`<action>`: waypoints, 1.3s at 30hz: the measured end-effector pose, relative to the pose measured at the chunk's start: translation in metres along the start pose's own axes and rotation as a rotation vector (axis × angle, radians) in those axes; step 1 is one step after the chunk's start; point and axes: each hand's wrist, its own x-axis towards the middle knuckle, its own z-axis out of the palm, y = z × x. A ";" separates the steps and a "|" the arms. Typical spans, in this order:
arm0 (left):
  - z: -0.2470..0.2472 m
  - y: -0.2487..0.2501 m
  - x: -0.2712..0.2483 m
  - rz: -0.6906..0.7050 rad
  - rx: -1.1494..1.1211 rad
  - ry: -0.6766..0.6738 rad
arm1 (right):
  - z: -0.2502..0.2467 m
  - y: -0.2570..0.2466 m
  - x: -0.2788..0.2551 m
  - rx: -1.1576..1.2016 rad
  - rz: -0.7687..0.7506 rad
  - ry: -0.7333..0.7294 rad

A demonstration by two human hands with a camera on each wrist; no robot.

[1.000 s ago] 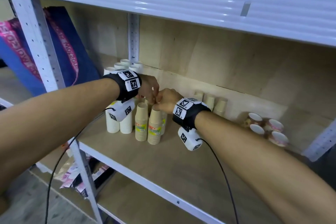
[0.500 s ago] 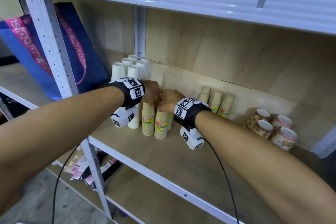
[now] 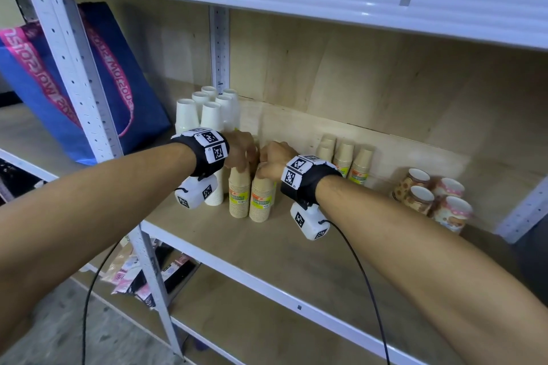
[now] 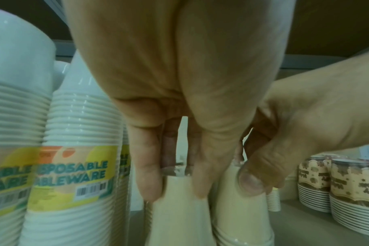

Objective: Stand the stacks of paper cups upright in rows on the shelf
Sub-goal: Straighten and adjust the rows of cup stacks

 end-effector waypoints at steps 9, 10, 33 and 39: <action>-0.022 0.033 0.007 0.068 -0.024 -0.077 | -0.025 0.023 -0.011 0.046 0.061 -0.019; -0.025 0.038 0.010 0.085 -0.022 -0.072 | -0.028 0.028 -0.011 0.046 0.079 -0.020; -0.039 0.174 0.109 0.413 0.027 0.133 | -0.083 0.171 -0.029 -0.036 0.416 0.114; -0.031 0.186 0.125 0.453 0.077 0.173 | -0.079 0.189 -0.025 -0.029 0.428 0.150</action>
